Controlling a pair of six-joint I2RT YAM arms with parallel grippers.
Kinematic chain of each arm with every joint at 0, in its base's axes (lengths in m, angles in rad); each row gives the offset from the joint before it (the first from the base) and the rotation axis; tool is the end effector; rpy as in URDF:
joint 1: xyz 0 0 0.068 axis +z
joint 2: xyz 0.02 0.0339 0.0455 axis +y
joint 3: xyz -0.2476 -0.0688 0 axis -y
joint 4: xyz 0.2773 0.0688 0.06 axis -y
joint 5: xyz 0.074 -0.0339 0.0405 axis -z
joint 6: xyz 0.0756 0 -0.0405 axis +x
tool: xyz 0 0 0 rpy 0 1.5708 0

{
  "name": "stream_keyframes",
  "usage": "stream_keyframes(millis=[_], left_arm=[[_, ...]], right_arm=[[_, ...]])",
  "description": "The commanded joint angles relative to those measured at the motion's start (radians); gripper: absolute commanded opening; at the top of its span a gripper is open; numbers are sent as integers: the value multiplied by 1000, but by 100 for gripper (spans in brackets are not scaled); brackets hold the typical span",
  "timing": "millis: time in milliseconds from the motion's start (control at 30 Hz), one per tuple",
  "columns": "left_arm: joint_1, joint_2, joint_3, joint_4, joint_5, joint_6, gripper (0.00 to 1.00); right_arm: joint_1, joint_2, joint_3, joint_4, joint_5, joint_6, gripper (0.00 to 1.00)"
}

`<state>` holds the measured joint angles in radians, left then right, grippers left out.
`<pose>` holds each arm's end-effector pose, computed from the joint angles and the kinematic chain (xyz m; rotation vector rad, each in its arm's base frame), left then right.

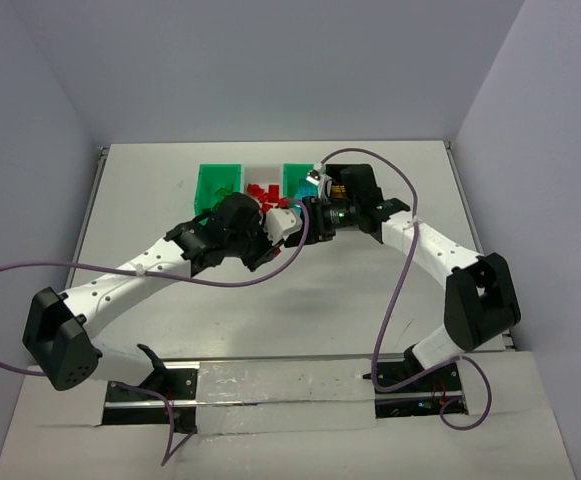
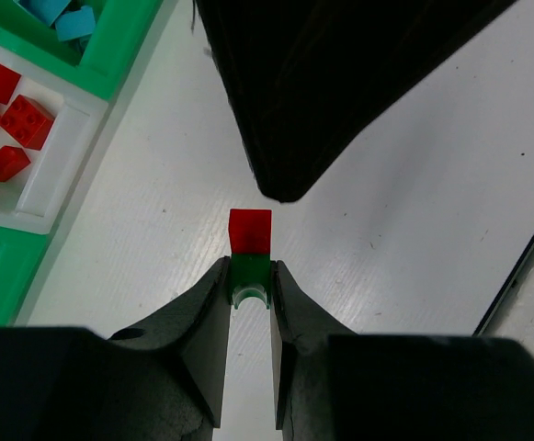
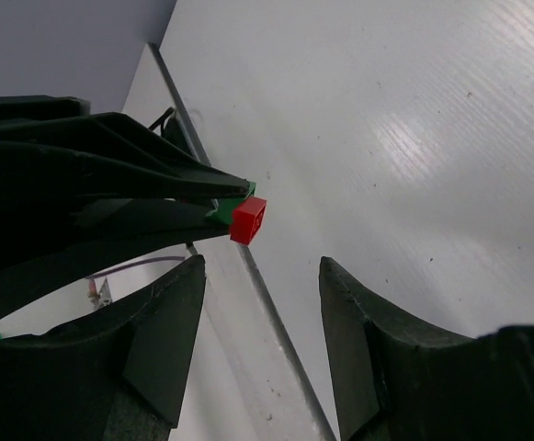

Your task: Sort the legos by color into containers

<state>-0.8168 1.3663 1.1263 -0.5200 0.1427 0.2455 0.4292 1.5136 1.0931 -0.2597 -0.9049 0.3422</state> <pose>0.2394 -0.2707 0.2458 1.2600 2.0016 -0.4480 0.3184 0.2111 0.2264 -0.6210 2.2313 1.4212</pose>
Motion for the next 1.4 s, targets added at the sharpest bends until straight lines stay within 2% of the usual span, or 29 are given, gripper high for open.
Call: stream_keyframes(millis=[0,300,833,967,1067,1133,1200,1233,1367], left_arm=[[4,10,65,2,35,-22,0],[4,24,74,-2,45,-20,0],[4,31,88,-2,52,-23,0],[4,32,87,2,49,-23,0],[4,34,85,3,44,-22,0],[4,36,84,5,39,-21,0],[4,44,85,5,27,-17,0],[4,47,84,6,24,-18,0],[4,62,87,2,10,-17,0]], right_arm=[[27,32,54,48,-38,20,60],[55,44,64,55,-37,18,59],[78,97,97,18,-9,1,46],[79,103,103,12,-8,-2,40],[83,103,102,15,-18,-7,31],[85,98,98,20,-27,-8,22],[89,91,99,25,-31,-11,7],[91,92,101,19,-31,-13,2],[95,91,105,9,-21,-18,0]])
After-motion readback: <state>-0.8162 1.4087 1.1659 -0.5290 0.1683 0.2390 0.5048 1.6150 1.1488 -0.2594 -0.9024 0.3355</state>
